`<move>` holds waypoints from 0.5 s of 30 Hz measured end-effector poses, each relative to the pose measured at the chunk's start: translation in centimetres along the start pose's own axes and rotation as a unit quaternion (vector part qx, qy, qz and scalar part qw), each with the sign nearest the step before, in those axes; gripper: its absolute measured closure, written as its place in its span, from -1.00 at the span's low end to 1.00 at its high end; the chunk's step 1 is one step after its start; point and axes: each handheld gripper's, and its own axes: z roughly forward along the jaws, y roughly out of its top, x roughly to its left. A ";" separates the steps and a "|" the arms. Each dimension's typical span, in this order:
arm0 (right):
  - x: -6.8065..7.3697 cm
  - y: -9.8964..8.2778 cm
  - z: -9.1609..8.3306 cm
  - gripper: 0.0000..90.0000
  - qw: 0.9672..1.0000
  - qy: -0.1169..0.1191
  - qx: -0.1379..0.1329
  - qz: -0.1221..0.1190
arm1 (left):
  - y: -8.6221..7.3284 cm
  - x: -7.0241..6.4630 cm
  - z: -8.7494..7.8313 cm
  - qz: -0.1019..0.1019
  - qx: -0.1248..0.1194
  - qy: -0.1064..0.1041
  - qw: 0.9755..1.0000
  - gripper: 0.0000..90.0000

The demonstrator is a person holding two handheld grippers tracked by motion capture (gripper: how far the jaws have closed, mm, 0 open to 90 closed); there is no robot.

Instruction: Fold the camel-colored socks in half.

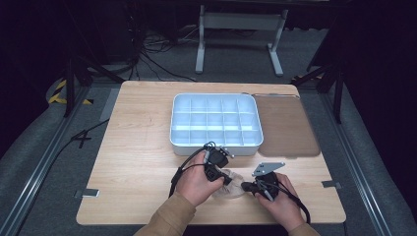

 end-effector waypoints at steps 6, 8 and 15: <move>0.1 -0.1 0.0 1.00 1.000 -0.002 -0.003 -0.005 | 0.3 -0.1 0.9 0.004 0.009 -0.006 1.000 0.89; 0.1 -0.1 0.0 1.00 1.000 -0.004 -0.005 -0.006 | 0.5 0.1 1.3 0.003 0.011 -0.009 1.000 0.89; 0.3 -0.5 -0.1 1.00 1.000 -0.009 -0.015 -0.003 | 1.3 0.3 3.0 0.006 0.021 -0.015 1.000 0.89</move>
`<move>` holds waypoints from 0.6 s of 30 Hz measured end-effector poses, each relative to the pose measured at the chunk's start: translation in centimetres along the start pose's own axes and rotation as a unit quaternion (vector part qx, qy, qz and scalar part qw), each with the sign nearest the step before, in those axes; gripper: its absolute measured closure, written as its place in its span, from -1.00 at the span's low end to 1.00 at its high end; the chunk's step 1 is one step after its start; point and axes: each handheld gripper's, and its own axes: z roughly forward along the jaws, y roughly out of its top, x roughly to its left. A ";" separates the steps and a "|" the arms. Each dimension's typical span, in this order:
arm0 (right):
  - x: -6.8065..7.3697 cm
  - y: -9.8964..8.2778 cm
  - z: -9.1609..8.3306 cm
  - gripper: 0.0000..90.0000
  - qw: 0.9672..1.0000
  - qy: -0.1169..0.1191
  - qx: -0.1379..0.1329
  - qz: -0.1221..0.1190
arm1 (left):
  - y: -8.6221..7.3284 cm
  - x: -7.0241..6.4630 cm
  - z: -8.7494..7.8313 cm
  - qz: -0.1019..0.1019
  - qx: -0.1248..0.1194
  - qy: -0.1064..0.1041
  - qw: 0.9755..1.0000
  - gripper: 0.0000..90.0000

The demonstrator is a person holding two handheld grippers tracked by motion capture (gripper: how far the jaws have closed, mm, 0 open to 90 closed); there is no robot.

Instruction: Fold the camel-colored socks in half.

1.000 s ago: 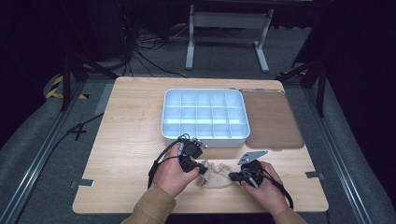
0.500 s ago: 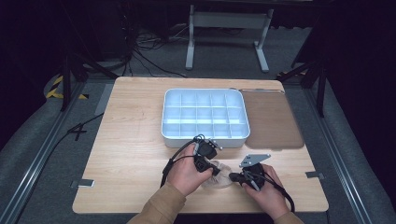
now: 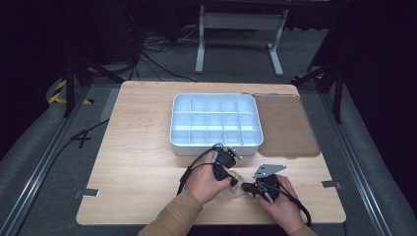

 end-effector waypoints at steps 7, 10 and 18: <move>0.2 -0.1 0.0 0.99 1.000 -0.006 -0.004 -0.001 | 0.3 0.2 1.0 0.000 0.014 -0.008 1.000 0.80; 0.2 -0.1 -0.1 0.90 1.000 -0.001 -0.001 0.000 | 0.1 -0.1 0.7 0.001 0.000 -0.022 1.000 0.61; -0.2 1.1 -3.0 0.95 1.000 0.001 -0.018 0.024 | -1.3 -1.3 -2.7 0.033 -0.053 -0.006 0.998 0.36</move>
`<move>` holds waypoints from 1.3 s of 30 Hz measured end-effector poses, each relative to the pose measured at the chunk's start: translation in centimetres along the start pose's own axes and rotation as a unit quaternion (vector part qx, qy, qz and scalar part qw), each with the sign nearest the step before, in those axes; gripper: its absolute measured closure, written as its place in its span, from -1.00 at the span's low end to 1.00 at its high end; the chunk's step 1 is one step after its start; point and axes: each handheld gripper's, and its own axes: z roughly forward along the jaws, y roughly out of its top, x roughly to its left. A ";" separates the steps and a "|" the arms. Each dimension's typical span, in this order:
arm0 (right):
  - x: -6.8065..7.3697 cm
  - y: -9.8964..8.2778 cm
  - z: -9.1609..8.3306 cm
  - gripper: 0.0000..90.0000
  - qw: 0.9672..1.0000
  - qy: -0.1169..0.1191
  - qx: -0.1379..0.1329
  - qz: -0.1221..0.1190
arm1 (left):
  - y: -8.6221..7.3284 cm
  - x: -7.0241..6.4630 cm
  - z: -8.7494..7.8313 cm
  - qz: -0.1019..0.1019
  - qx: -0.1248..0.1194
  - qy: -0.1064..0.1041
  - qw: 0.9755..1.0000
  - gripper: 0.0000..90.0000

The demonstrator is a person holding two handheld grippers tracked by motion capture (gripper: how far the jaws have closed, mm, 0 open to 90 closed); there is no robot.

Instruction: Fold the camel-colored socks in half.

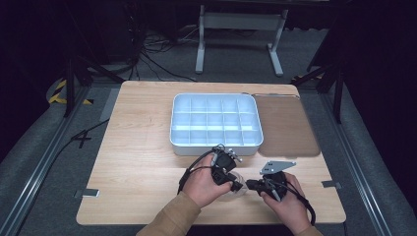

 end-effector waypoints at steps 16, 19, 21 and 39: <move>2.2 3.3 1.8 0.94 0.997 0.059 -0.024 -0.040 | -3.9 1.4 -1.7 -0.023 0.003 0.044 0.999 0.59; 2.3 3.3 2.3 0.93 0.997 0.062 -0.018 -0.043 | -4.0 1.3 -0.8 -0.008 0.013 0.052 0.999 0.73; 2.2 3.2 2.6 0.92 0.997 0.059 -0.012 -0.043 | -3.9 1.1 0.1 0.015 0.015 0.054 0.998 0.80; 1.2 1.4 2.6 0.82 0.999 0.036 0.006 -0.040 | -3.3 1.2 3.2 0.010 0.060 0.040 0.997 0.91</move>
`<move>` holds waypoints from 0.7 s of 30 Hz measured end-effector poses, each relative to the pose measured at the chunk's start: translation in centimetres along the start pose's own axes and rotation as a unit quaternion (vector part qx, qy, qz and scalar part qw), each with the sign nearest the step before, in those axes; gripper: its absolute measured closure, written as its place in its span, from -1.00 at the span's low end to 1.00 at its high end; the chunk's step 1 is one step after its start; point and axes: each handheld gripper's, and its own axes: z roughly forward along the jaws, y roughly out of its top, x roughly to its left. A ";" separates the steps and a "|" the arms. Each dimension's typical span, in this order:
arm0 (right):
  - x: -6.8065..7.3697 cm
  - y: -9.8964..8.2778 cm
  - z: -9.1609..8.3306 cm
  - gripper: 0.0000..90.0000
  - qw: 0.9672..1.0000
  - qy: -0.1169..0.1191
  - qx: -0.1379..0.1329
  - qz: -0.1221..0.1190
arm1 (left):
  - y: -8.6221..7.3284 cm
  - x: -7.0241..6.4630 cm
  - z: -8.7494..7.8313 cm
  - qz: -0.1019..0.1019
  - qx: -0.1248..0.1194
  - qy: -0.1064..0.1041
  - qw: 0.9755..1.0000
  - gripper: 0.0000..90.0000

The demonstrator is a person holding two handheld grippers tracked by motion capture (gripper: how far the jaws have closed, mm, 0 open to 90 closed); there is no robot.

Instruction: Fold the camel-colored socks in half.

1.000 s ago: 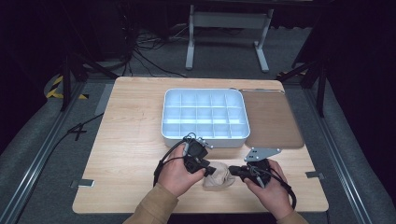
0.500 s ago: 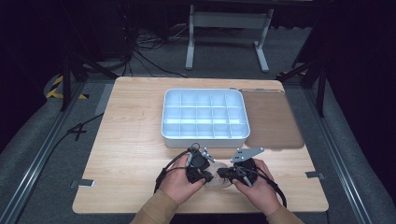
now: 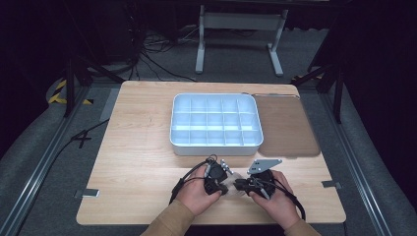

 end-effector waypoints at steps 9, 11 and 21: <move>-1.1 -1.6 0.3 0.79 0.999 -0.027 0.021 -0.005 | 0.6 -0.4 -0.1 0.014 -0.002 -0.021 1.000 0.84; -1.1 -1.8 0.3 0.81 0.999 -0.025 0.017 -0.013 | 1.0 -0.7 -1.2 0.021 -0.046 -0.014 0.999 0.83; -0.6 -2.4 0.3 0.86 0.998 -0.042 0.003 -0.036 | 1.7 0.8 -0.4 0.001 -0.077 0.085 0.993 0.85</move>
